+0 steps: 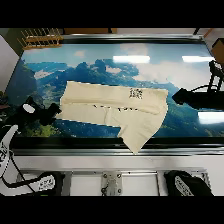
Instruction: Fold the clothes and pants, and hang the long-sleeved shirts on hangers.
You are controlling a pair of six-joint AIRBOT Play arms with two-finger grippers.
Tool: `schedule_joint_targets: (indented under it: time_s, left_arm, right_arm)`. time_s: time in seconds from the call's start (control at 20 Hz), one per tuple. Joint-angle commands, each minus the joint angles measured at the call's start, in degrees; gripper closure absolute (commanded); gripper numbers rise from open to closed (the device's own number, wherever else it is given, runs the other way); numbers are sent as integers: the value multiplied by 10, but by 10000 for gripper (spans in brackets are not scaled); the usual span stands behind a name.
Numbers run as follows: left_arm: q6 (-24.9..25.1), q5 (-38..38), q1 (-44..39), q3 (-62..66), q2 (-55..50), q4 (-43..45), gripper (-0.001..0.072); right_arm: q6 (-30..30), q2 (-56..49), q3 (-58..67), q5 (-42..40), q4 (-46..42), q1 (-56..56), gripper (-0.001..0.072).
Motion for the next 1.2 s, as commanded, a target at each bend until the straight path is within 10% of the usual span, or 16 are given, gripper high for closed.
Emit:
schedule_joint_targets:
  time_s: [0.0,0.05,0.1,0.35,0.9,1.15]
  left_arm:
    - [0,-25,-24,36,-33,3,506]
    - [2,-34,-24,44,-31,5,679]
    - [10,-38,-21,47,-23,6,703]
    - [59,-32,-7,-17,63,5,704]
    - [62,-17,-7,-48,82,5,703]
    - [62,-17,-7,-48,82,5,703]
  right_arm:
    - [0,1,-3,9,2,-6,155]
    - [0,1,-9,25,-3,-14,154]
    - [-3,2,-24,48,-9,-26,155]
    - [21,11,-230,67,-4,-77,155]
    - [-46,-85,-381,-201,242,99,166]
    - [-66,-108,-377,-209,254,145,349]
